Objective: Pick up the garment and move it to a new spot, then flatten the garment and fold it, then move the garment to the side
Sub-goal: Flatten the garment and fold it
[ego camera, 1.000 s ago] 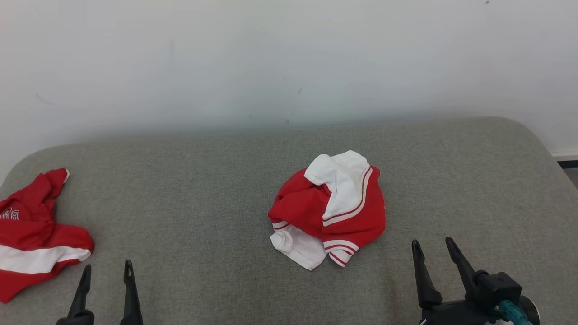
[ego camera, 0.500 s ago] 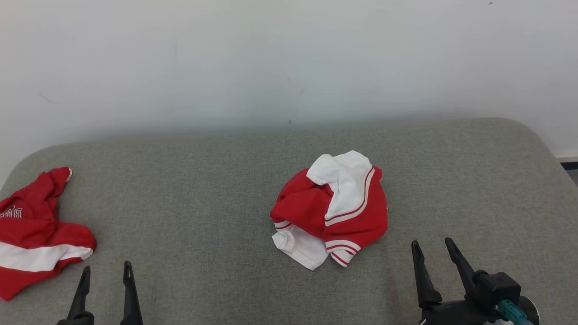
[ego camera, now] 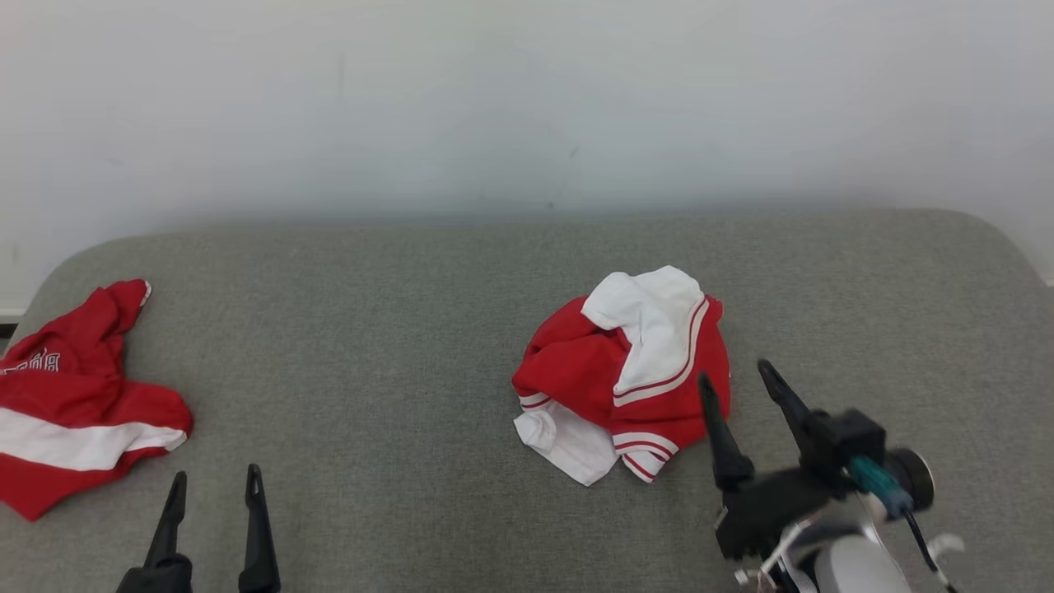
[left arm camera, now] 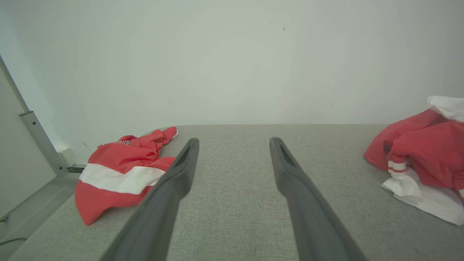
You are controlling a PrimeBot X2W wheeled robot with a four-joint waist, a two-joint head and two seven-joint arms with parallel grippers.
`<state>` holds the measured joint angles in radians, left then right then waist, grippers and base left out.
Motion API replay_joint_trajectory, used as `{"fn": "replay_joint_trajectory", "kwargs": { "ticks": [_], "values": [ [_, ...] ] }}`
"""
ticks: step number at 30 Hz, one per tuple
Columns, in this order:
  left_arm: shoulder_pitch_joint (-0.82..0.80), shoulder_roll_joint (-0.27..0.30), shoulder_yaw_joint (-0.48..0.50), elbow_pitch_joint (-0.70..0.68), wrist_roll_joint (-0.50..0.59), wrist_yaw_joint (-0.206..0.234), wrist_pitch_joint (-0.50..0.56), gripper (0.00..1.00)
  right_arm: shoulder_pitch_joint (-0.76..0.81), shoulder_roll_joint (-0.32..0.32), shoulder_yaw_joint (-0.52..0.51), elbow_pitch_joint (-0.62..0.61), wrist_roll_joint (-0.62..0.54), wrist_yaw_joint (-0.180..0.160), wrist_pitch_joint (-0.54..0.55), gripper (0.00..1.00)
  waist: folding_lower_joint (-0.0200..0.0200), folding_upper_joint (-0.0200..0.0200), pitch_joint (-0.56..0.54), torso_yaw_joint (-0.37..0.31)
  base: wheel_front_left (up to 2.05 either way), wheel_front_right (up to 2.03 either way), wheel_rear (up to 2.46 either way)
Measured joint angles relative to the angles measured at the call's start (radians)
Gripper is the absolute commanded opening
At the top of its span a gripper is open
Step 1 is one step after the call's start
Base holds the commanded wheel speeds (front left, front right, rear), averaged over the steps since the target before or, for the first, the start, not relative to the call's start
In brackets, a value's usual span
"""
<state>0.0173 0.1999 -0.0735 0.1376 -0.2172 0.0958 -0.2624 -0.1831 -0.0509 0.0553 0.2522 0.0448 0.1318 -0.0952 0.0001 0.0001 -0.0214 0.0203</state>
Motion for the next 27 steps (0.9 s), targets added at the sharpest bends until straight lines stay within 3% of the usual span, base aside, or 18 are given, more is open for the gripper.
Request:
{"fn": "replay_joint_trajectory", "kwargs": {
  "ticks": [11, 19, 20, 21, 22, 23, 27],
  "values": [
    [-0.083, -0.038, -0.045, 0.024, 0.015, -0.032, 0.000, 1.00, -0.297, -0.087, 0.079, 0.257, -0.001, 0.000, 0.071, 1.00, 0.0001, 0.0000, 0.069, 0.064, 0.00, 0.00, 0.00],
    [-0.119, -0.064, -0.045, 0.045, 0.025, -0.045, 0.000, 1.00, -0.400, -0.114, 0.108, 0.456, 0.022, 0.000, 0.072, 1.00, 0.0000, 0.0000, 0.109, 0.124, 0.00, 0.00, 0.00],
    [-0.120, -0.066, -0.043, 0.046, 0.025, -0.050, 0.000, 1.00, -0.406, -0.114, 0.113, 0.476, 0.027, 0.000, 0.071, 0.83, 0.0000, 0.0000, 0.113, 0.128, 0.00, 0.00, 0.00],
    [-0.120, -0.067, -0.042, 0.047, 0.026, -0.052, 0.000, 1.00, -0.411, -0.114, 0.119, 0.494, 0.032, 0.000, 0.067, 0.83, 0.0000, 0.0001, 0.115, 0.132, 0.00, 0.00, 0.00],
    [-0.120, -0.068, -0.040, 0.048, 0.027, -0.052, 0.000, 1.00, -0.415, -0.114, 0.123, 0.509, 0.037, 0.000, 0.058, 0.36, 0.0000, 0.0000, 0.117, 0.134, 0.00, 0.00, 0.00],
    [-0.120, -0.068, -0.035, 0.049, 0.028, -0.052, 0.000, 1.00, -0.419, -0.114, 0.125, 0.516, 0.044, 0.000, 0.039, 0.00, 0.0000, 0.0000, 0.118, 0.134, 0.00, 0.00, 0.00],
    [-0.121, -0.068, -0.020, 0.052, 0.030, -0.056, 0.000, 1.00, -0.448, -0.121, 0.123, 0.525, 0.060, 0.000, -0.021, 0.00, 0.0000, 0.0000, 0.119, 0.124, 0.00, 0.00, 0.00]
  ]
}}
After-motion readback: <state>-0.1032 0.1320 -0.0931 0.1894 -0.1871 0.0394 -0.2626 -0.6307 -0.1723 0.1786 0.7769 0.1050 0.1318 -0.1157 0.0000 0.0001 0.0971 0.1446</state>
